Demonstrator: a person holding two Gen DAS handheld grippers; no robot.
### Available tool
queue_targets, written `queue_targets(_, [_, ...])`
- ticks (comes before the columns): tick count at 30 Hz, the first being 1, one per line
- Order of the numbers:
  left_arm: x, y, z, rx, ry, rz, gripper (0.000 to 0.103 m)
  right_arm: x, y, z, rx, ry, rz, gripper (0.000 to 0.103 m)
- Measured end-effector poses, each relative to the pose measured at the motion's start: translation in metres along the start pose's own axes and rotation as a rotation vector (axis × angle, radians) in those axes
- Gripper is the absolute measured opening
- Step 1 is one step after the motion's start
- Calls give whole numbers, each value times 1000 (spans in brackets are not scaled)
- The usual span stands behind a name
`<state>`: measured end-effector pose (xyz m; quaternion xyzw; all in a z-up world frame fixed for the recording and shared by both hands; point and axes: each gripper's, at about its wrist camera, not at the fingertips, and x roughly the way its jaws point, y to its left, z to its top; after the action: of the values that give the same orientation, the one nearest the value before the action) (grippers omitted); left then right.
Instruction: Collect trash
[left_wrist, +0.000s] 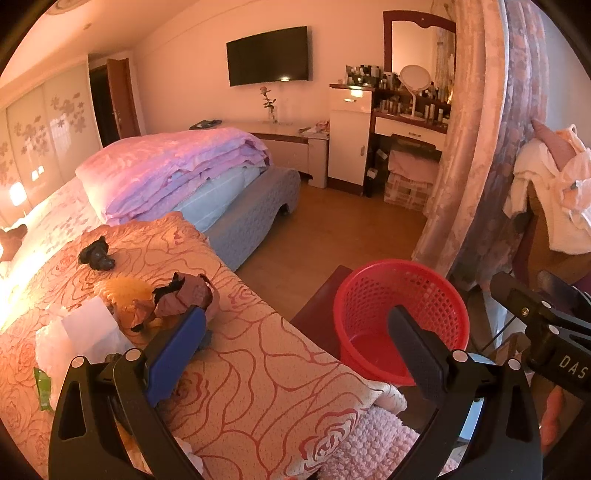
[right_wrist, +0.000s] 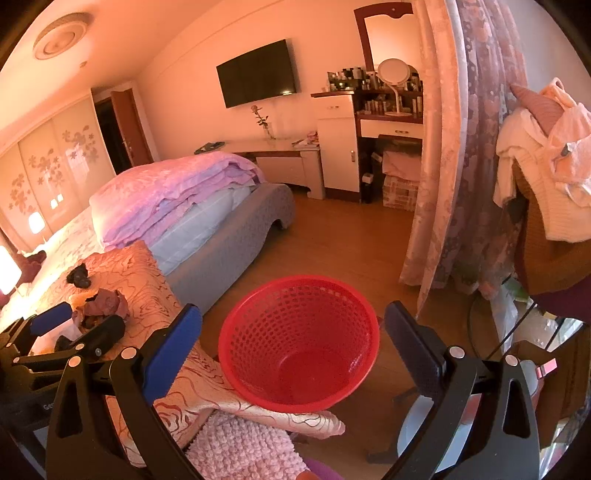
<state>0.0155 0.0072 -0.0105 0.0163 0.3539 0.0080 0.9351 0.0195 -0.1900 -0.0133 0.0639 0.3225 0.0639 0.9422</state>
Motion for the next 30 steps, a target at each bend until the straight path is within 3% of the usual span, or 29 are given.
queue_targets(30, [-2, 4, -4, -4, 1, 5, 95, 1, 3, -1, -2, 2, -4, 96])
